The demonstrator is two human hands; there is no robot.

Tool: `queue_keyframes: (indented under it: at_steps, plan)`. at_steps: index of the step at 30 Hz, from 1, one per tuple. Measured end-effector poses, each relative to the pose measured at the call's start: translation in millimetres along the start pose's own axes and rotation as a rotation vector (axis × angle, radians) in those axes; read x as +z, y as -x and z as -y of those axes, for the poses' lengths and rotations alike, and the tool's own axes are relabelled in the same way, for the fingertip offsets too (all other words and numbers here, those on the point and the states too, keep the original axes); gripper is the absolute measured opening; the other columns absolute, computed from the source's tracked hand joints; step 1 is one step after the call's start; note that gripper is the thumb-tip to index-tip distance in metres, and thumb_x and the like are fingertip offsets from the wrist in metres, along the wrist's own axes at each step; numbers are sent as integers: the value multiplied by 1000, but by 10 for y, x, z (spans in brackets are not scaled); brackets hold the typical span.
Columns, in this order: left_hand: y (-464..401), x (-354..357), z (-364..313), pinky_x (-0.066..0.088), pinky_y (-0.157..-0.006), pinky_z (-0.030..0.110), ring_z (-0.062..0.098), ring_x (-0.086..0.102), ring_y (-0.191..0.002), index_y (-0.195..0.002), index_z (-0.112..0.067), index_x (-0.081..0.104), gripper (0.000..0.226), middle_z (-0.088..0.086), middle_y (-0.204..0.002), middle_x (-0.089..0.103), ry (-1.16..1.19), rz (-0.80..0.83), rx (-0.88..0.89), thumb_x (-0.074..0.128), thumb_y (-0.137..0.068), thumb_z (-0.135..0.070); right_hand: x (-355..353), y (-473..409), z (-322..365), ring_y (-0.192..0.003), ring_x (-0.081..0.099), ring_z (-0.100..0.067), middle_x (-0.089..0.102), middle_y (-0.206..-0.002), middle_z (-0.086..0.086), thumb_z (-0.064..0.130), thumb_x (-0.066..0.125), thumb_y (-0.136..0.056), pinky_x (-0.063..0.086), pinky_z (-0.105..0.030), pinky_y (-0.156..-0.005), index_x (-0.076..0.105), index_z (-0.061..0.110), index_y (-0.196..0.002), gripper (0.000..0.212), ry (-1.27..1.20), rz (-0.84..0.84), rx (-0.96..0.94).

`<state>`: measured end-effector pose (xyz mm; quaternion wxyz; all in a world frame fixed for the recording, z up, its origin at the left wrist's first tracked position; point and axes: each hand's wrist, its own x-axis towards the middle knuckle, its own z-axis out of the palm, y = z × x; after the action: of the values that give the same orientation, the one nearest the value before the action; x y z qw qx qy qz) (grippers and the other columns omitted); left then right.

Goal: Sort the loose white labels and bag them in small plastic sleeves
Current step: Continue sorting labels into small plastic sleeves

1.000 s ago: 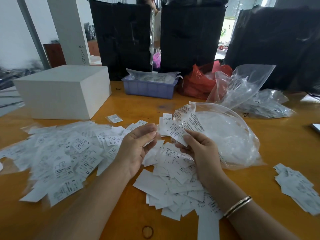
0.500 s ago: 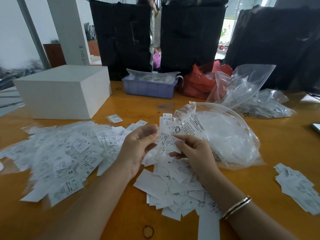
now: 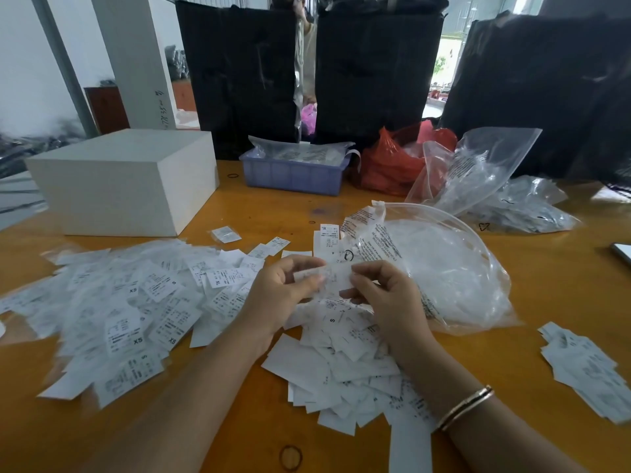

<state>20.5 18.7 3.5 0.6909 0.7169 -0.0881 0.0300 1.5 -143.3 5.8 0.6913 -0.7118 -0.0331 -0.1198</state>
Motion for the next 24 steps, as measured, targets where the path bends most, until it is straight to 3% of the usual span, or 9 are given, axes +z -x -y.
queue_keyframes:
  at_steps: [3, 5, 8, 10, 12, 14, 16, 20, 24]
  plan:
    - [11, 22, 18, 53, -68, 13, -3, 65, -83, -85, -40, 72, 17, -26, -88, 68, -57, 29, 13, 73, -81, -24, 33, 41, -8, -71, 67, -2, 70, -80, 8, 8, 65, -86, 49, -11, -63, 67, 29, -83, 22, 213, 82, -82]
    - [6, 22, 10, 52, -64, 12, -5, 64, -82, -82, -40, 73, 17, -27, -85, 68, -56, 2, 15, 72, -82, -23, 32, 39, -9, -78, 62, 1, 68, -86, 14, 12, 64, -87, 48, -10, -68, 68, 32, -89, 21, 392, 89, -206]
    - [-28, -10, -14, 50, -57, 10, 3, 63, -88, -84, -38, 70, 25, -25, -94, 62, -11, -151, 8, 64, -88, -14, -108, -48, 19, -87, 58, -4, 63, -96, 11, 8, 58, -89, 50, -22, -81, 67, 22, -102, 21, 529, -140, -358]
    - [-52, -68, -16, 45, -49, 7, 7, 57, -89, -92, -38, 64, 27, -22, -99, 57, -134, -277, 36, 61, -88, -11, -288, -141, 10, -96, 56, -14, 62, -101, 6, 5, 55, -91, 48, -35, -88, 67, 17, -106, 22, 643, -328, -402]
    - [-74, -129, 7, 42, -49, 6, 7, 51, -94, -107, -37, 56, 33, -16, -107, 52, -381, -371, 101, 64, -87, -12, -454, -229, -48, -111, 51, -20, 61, -115, 1, 9, 51, -93, 39, -40, -99, 64, 17, -115, 26, 815, -366, -308]
    - [-93, -172, 48, 40, -56, 6, 9, 50, -100, -120, -27, 54, 41, -6, -114, 54, -538, -412, 161, 67, -85, -9, -546, -296, -139, -128, 41, -22, 52, -136, -3, 18, 44, -97, 26, -39, -108, 51, 17, -133, 36, 996, -285, -113]
    - [-96, -190, 89, 39, -61, 5, 16, 54, -106, -125, -22, 52, 45, 2, -124, 53, -686, -422, 179, 67, -85, -7, -558, -335, -226, -134, 35, -24, 42, -146, -4, 23, 34, -99, 21, -38, -111, 39, 16, -141, 43, 1142, -179, 39]
    - [-74, -242, 125, 50, -73, 20, 18, 55, -103, -133, -23, 47, 53, 6, -135, 43, -1035, -390, 132, 67, -85, -12, -542, -365, -276, -106, 49, -23, 60, -118, -5, 19, 28, -98, 31, -39, -95, 53, 17, -118, 32, 1285, -127, 51]
    - [-60, -230, 114, 44, -91, 30, 20, 42, -119, -132, -27, 49, 50, 4, -140, 41, -1213, -435, 186, 68, -85, -25, -558, -371, -258, -115, 47, -24, 59, -121, -4, 9, 42, -93, 26, -37, -100, 53, 17, -132, 42, 1135, -236, 10]
